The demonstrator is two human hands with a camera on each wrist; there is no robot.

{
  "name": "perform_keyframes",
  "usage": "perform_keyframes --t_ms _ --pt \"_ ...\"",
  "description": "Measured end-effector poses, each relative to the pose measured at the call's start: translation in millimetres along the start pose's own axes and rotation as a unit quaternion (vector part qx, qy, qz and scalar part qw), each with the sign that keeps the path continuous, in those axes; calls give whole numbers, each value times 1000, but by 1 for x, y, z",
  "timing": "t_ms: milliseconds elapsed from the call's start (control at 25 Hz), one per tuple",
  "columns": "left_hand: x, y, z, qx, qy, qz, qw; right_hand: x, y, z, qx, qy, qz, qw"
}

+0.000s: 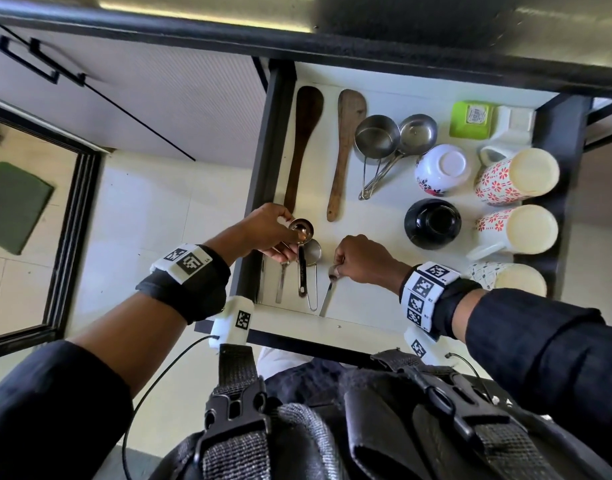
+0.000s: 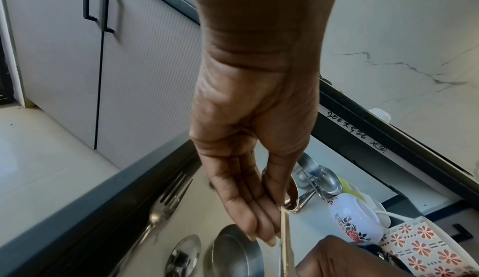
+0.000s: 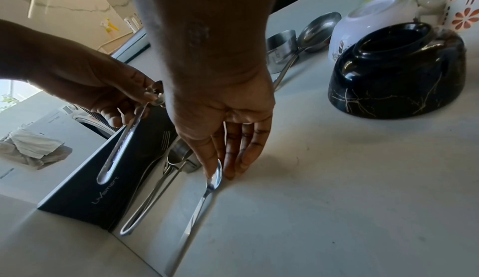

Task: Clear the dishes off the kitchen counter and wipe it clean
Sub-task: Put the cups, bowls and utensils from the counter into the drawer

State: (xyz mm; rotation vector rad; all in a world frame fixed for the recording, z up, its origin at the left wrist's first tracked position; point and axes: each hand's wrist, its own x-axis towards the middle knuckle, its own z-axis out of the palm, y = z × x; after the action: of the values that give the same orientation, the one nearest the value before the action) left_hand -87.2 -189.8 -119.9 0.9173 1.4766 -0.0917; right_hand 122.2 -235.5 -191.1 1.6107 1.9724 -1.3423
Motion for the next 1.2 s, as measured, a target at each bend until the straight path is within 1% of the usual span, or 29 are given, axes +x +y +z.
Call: perform_keyframes --t_ms 120,320,360,400,440,480,520,560,600,680,760,840,880,920,960,1000,1040,1080,1120,1160,1200 --pt "2 0 3 -10 -4 -6 1000 -2 -3 -7 -14 1 -8 1000" --pt "3 3 7 -14 -12 4 1000 -5 1 -24 17 -58 -20 998" --pt "4 5 8 -16 -15 5 1000 -6 2 -28 26 -51 -24 998" --pt "4 7 9 -19 -17 6 1000 -7 1 -33 54 -28 -25 998" --pt "3 10 9 -22 -21 7 1000 -7 -1 -41 110 3 -22 994" --pt "3 13 9 -25 -26 10 999 -7 -3 -50 198 30 -15 980" --pt "3 15 10 -27 -30 13 999 -8 -5 -58 294 40 -8 955" --pt "3 19 12 -29 -34 19 999 -9 -7 -66 361 31 -9 932" --pt "4 22 14 -29 -40 30 998 -11 -8 -72 386 14 -21 922" --pt "7 30 22 -20 -58 58 996 -15 -9 -77 325 11 -59 944" --pt "9 39 29 -14 -80 73 994 -19 -8 -78 275 41 -92 956" --pt "13 44 30 20 -99 70 992 -22 -2 -79 259 60 -89 960" --pt "14 45 30 85 -86 72 990 -23 2 -78 245 65 -74 964" --pt "17 43 29 204 -44 84 974 -25 8 -77 236 72 -55 968" --pt "21 39 27 361 21 102 927 -26 16 -73 229 77 -32 970" --pt "24 34 27 511 81 121 847 -27 24 -68 225 75 -7 972" --pt "27 29 28 609 111 135 774 -28 30 -62 223 63 16 973" --pt "31 24 29 659 114 146 728 -28 34 -57 222 47 33 973" --pt "37 19 31 686 99 148 706 -27 37 -53 219 33 44 974" --pt "41 16 32 702 82 144 693 -26 39 -51 211 23 49 976" --pt "45 14 31 709 70 143 687 -24 39 -49 199 15 49 979"
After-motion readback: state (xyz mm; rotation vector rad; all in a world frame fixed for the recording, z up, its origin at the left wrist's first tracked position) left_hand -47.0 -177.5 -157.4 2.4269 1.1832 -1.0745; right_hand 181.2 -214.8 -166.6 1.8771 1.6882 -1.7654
